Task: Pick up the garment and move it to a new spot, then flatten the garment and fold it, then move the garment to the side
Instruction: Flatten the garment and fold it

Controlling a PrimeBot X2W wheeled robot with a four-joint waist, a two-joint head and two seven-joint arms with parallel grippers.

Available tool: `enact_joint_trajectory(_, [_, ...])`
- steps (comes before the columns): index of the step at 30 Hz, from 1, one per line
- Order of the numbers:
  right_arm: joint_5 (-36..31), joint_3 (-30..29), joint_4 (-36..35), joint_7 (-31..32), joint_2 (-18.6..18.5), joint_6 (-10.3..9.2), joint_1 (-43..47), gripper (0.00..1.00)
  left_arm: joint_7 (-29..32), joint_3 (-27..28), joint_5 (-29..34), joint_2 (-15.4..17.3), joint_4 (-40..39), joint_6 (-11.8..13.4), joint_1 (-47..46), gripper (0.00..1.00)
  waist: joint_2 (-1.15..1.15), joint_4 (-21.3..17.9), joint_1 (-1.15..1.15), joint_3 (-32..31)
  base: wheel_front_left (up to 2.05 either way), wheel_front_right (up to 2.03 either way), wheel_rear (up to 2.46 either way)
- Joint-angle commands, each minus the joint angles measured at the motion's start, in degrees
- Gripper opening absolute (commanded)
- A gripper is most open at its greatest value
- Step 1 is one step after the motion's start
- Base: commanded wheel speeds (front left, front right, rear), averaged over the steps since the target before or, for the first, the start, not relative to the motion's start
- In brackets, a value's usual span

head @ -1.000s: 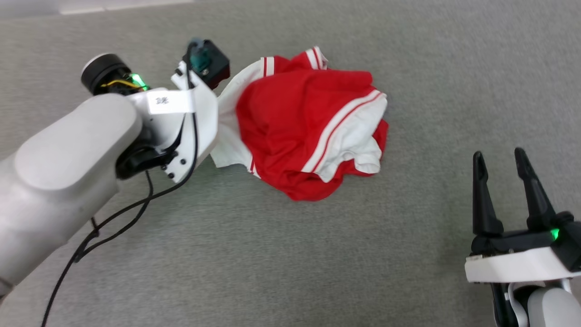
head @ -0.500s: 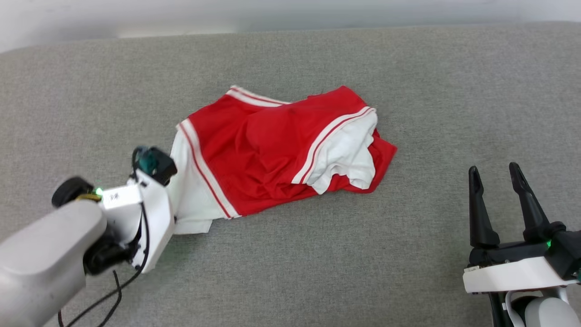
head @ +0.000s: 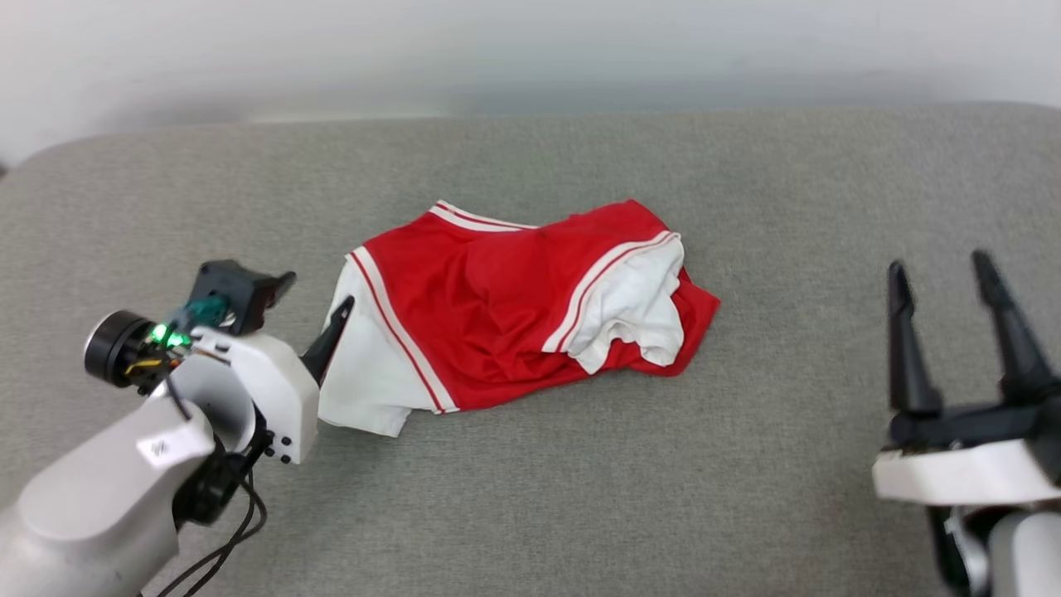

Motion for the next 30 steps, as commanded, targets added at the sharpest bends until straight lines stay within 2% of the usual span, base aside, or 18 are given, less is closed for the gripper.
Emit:
enact_joint_trajectory(1, [-0.3,-0.2,-0.4,-0.1,-1.0,-0.04,-1.3,1.0,-1.8,0.7,0.4,0.0,-0.3,1.2,1.1,1.0,0.0,0.8,0.0,-1.0,0.0,0.0,0.0])
enact_joint_trajectory(5, [-1.3,0.9,-0.6,-0.1,-5.3,-0.04,-5.0,1.0,-9.9,4.0,0.0,-1.4,-1.8,6.7,6.0,1.0,0.0,1.9,0.0,-2.1,0.0,0.0,0.0])
enact_joint_trajectory(9, [-1.3,3.5,0.4,-0.1,-10.1,-0.04,-9.3,1.0,-12.0,8.9,2.3,-3.0,-4.5,12.6,11.0,1.0,0.0,3.0,0.0,-2.6,0.0,0.0,0.0])
enact_joint_trajectory(12, [-0.5,7.2,2.9,-0.1,-14.1,-0.04,-12.5,1.0,-12.1,16.3,8.5,-5.6,-8.9,16.4,16.1,1.0,0.0,3.7,0.0,-2.5,0.0,0.0,0.0])
enact_joint_trajectory(14, [-0.3,10.6,5.2,0.4,-17.2,-0.04,-15.2,1.0,-12.0,20.8,12.6,-7.2,-11.4,18.0,20.5,1.0,0.0,3.9,0.0,-2.4,0.0,0.0,0.0])
enact_joint_trajectory(17, [2.3,16.4,6.9,4.5,-21.1,-0.04,-19.6,1.0,-12.0,26.7,17.9,-10.1,-14.1,18.2,25.7,1.0,0.0,4.3,0.0,-1.9,0.0,0.0,0.0])
enact_joint_trajectory(21, [9.1,25.7,7.7,15.7,-26.6,-0.04,-26.5,1.0,-12.0,33.0,23.9,-14.3,-16.1,16.5,30.9,1.0,0.0,4.9,0.0,-0.7,0.0,0.0,0.0])
enact_joint_trajectory(28, [27.0,44.6,5.4,39.3,-36.5,-0.04,-38.4,1.0,-12.0,40.8,31.1,-21.8,-16.3,11.1,35.0,1.0,0.0,6.9,0.0,2.2,0.0,0.0,0.0])
enact_joint_trajectory(30, [32.3,49.0,4.9,45.3,-38.3,-0.05,-42.3,1.0,-12.0,42.8,32.7,-23.7,-16.1,9.4,35.2,1.0,0.0,7.5,0.0,3.4,0.0,0.0,0.0])
